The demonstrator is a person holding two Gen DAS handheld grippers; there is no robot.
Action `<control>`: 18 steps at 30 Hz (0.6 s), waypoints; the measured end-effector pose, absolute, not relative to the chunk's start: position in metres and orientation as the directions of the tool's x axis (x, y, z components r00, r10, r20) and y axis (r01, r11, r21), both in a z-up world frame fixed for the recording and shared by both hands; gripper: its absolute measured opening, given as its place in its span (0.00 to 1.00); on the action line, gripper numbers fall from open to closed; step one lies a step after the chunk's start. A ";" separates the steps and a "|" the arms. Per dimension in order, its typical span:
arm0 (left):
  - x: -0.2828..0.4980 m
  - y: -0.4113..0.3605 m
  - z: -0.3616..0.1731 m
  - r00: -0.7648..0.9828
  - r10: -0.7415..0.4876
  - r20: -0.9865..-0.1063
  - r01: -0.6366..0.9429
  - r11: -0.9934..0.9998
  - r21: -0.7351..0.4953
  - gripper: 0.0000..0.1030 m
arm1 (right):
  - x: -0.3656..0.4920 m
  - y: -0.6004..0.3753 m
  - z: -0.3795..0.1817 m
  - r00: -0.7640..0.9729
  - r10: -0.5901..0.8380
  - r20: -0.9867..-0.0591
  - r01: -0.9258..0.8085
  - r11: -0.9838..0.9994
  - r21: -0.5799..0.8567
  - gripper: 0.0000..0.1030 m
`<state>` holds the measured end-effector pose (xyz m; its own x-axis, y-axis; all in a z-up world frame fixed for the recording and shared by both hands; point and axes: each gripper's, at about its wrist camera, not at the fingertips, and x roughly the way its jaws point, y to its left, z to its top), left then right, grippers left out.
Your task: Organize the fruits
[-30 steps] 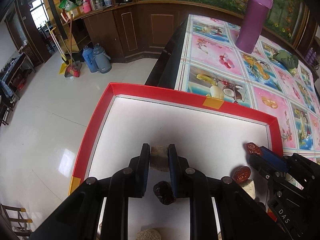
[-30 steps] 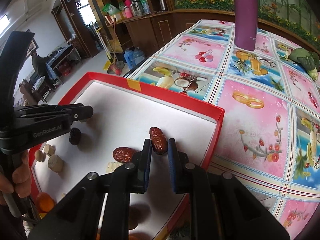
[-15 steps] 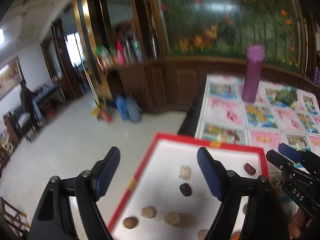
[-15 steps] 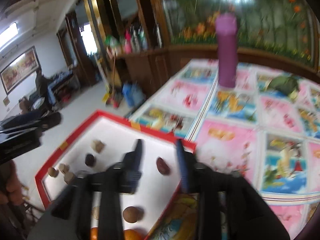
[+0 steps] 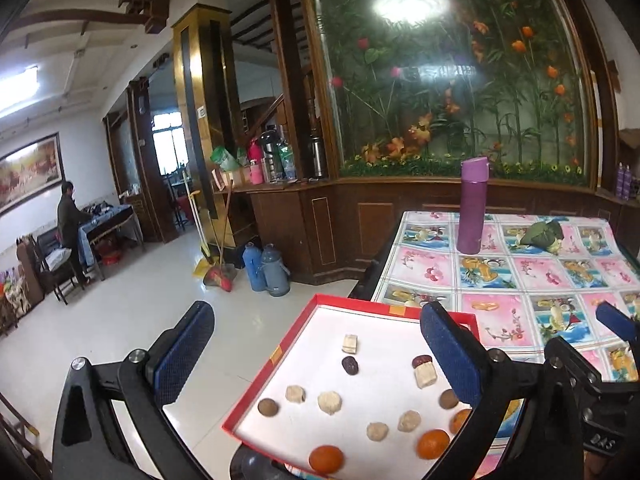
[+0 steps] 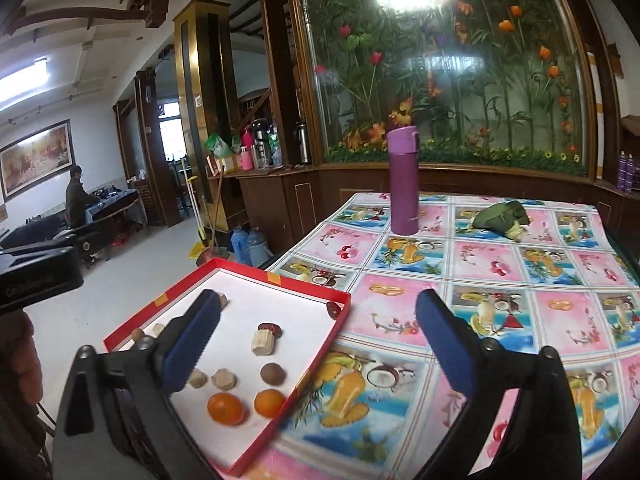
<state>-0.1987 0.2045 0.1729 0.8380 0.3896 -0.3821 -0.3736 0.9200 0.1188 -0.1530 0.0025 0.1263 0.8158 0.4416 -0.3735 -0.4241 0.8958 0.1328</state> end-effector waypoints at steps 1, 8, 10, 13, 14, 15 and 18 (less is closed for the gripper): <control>-0.201 0.205 0.174 0.837 0.388 -0.387 -0.377 0.920 0.107 1.00 | -0.156 0.001 0.127 0.813 0.444 -0.377 -0.424 0.895 0.139 0.98; -0.209 0.206 0.178 0.839 0.390 -0.380 -0.386 0.918 0.088 1.00 | -0.176 0.007 0.129 0.822 0.431 -0.373 -0.424 0.900 0.106 0.99; -0.211 0.206 0.177 0.839 0.388 -0.381 -0.385 0.919 0.087 1.00 | -0.178 0.009 0.129 0.826 0.425 -0.371 -0.419 0.902 0.101 0.99; -0.212 0.206 0.176 0.834 0.394 -0.386 -0.391 0.916 0.091 1.00 | -0.180 0.010 0.131 0.833 0.414 -0.366 -0.408 0.908 0.098 0.99; -0.213 0.207 0.175 0.832 0.394 -0.390 -0.391 0.916 0.092 1.00 | -0.180 0.010 0.131 0.839 0.408 -0.361 -0.400 0.911 0.102 0.99; -0.213 0.208 0.174 0.828 0.396 -0.396 -0.392 0.915 0.096 1.00 | -0.181 0.011 0.131 0.840 0.408 -0.359 -0.398 0.911 0.104 0.99; -0.213 0.211 0.170 0.823 0.394 -0.408 -0.390 0.916 0.097 1.00 | -0.180 0.010 0.131 0.844 0.402 -0.355 -0.391 0.914 0.106 0.99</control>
<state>-0.2129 0.2112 0.1703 0.8235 0.3942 -0.4080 -0.3902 0.9156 0.0971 -0.1804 0.0105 0.1314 0.8438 0.4024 -0.3552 -0.3913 0.9141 0.1061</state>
